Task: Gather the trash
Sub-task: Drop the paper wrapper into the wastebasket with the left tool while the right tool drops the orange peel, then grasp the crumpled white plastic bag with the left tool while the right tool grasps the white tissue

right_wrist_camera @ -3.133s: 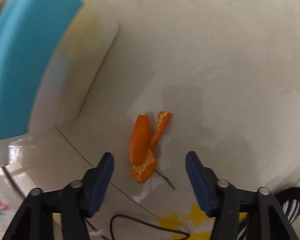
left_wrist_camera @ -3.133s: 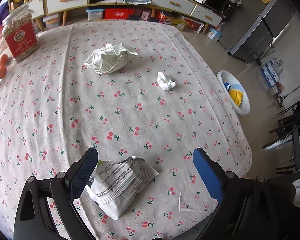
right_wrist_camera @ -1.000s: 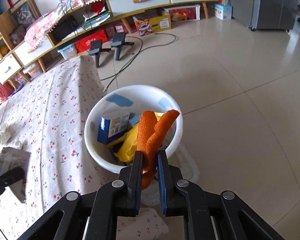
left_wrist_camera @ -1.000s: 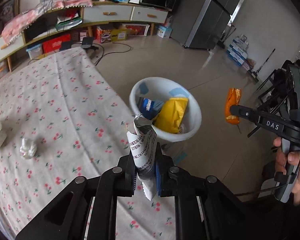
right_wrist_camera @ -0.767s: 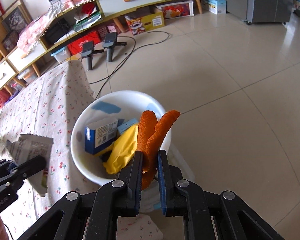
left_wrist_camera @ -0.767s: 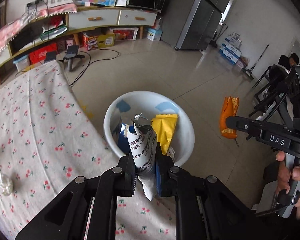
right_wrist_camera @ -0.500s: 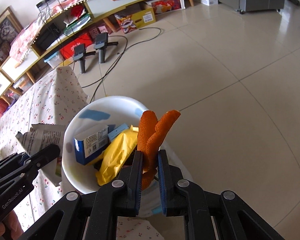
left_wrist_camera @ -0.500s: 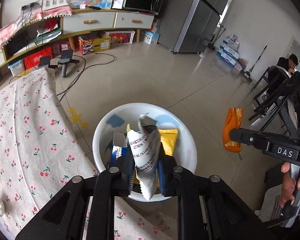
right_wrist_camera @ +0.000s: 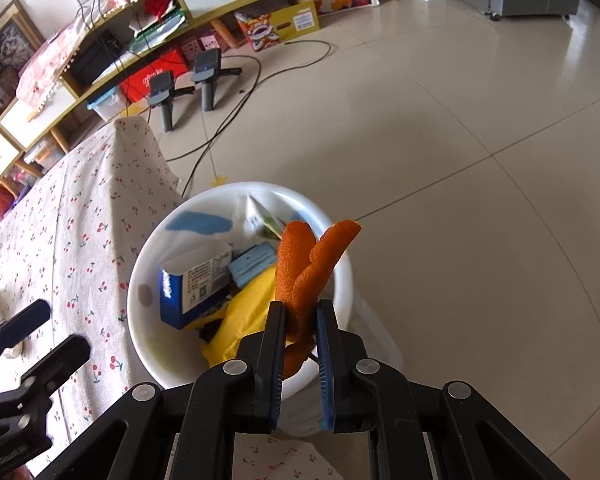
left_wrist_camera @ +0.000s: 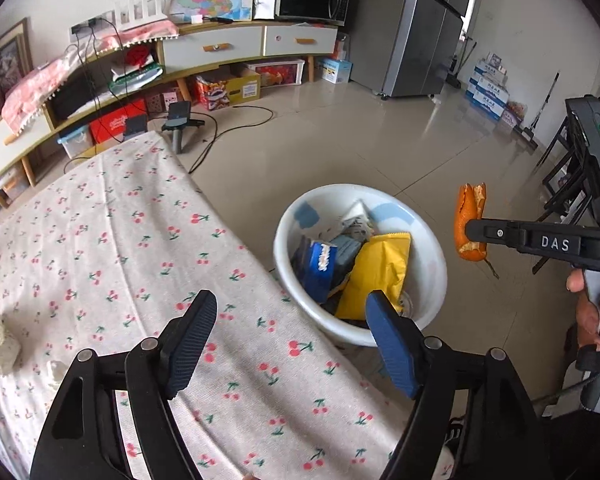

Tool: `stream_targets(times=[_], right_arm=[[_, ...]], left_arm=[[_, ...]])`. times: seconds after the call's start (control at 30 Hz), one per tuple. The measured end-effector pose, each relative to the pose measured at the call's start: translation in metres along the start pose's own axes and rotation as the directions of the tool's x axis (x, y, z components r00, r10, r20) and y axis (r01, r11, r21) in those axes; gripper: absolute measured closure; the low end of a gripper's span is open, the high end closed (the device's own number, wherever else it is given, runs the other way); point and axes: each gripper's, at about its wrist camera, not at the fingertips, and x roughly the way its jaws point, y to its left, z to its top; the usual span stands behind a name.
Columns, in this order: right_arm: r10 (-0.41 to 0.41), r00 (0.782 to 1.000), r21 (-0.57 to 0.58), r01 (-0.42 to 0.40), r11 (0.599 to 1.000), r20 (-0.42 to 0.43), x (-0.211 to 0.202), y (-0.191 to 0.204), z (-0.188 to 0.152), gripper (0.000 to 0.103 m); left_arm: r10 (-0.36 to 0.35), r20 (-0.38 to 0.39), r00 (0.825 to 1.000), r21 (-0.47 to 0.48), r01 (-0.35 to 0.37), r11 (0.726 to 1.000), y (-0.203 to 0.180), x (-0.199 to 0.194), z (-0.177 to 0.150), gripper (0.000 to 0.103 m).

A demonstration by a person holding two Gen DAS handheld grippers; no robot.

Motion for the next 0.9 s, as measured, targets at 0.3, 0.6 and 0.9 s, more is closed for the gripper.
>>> stream_targets(times=[0.3,0.6,0.9], right_arm=[[-0.017,1.000,-0.030,0.016,0.999,-0.024,0.016,0.036,0.005,0.087],[-0.068,0.997,-0.092,0.064,0.994,-0.036,0.016,0.081,0.006,0.016],[-0.033,0.997,-0.146,0.022,0.989,-0.073,0.022,0.127,0.001,0.016]], left_arm=[[0.086,0.000,0.996,-0.012,-0.086,0.996,0.043,-0.038,-0.024,0.016],[0.141,-0.068,0.988,-0.081,-0.147,0.986,0.092,-0.062,-0.047,0.006],[0.199,-0.146,0.969,-0.153,-0.221,0.963,0.156,-0.075,-0.059,0.006]])
